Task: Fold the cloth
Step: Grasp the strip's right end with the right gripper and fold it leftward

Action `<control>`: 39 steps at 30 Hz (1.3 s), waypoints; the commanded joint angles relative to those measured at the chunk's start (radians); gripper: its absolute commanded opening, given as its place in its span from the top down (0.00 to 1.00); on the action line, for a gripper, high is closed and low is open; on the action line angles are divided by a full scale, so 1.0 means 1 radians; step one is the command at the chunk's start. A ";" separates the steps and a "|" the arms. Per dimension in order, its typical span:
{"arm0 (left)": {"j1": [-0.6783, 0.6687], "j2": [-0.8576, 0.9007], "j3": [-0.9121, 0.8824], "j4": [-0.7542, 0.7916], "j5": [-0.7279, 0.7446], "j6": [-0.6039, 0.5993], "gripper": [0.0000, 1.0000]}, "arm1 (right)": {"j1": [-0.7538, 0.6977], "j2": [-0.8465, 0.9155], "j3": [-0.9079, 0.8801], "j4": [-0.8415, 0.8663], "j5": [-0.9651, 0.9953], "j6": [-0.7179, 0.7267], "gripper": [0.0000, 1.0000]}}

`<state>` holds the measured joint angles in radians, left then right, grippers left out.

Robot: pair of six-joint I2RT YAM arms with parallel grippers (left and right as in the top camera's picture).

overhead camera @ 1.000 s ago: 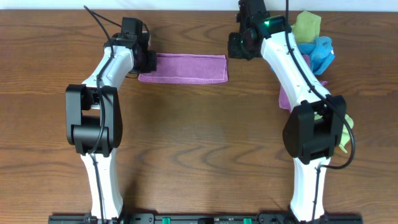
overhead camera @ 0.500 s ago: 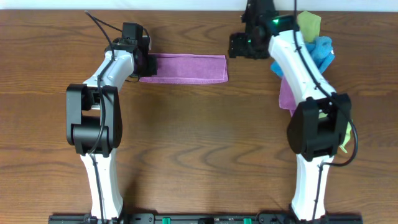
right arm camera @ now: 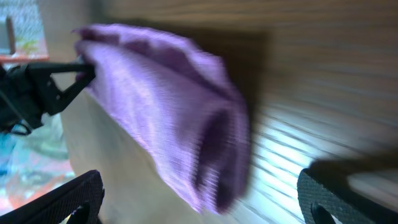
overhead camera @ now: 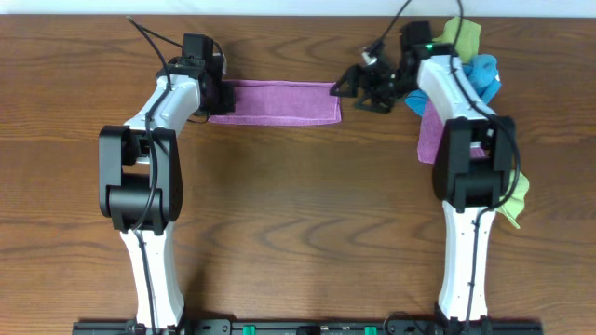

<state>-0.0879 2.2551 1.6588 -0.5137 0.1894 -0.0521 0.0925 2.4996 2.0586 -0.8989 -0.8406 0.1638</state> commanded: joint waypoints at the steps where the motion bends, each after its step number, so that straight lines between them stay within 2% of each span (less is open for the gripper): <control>1: 0.000 0.014 -0.033 -0.021 0.014 -0.008 0.94 | 0.030 0.004 0.004 0.019 -0.053 -0.012 0.01; 11: 0.000 0.014 -0.033 -0.031 0.014 -0.008 0.94 | 0.057 0.010 0.004 0.041 0.060 0.000 0.01; 17: 0.000 0.014 -0.033 -0.036 0.022 -0.008 0.94 | 0.076 0.056 0.004 0.062 0.062 0.041 0.01; 22: 0.000 0.014 -0.033 -0.047 0.021 -0.008 0.94 | 0.087 0.080 0.004 0.081 0.052 0.069 0.09; 24: 0.000 0.014 -0.033 -0.051 0.021 -0.008 0.94 | 0.091 0.082 0.004 0.089 0.055 0.069 0.17; 25: 0.000 0.014 -0.033 -0.051 0.022 -0.008 0.94 | 0.091 0.082 0.004 0.092 0.059 0.077 0.34; 26: 0.000 0.014 -0.033 -0.051 0.022 -0.008 0.94 | 0.091 0.082 0.004 0.095 0.059 0.080 0.55; 30: 0.000 0.014 -0.033 -0.061 0.022 -0.008 0.94 | 0.089 0.082 0.004 0.104 0.061 0.100 0.99; 35: -0.002 0.014 -0.035 -0.078 0.021 -0.066 0.95 | 0.083 0.066 0.048 0.069 0.068 0.139 0.98; 39: -0.019 0.014 -0.035 -0.076 0.033 -0.092 0.94 | 0.108 0.021 0.156 -0.051 0.239 0.130 0.99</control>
<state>-0.0902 2.2494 1.6588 -0.5632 0.2108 -0.1120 0.1814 2.5710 2.1506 -0.9279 -0.7242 0.2855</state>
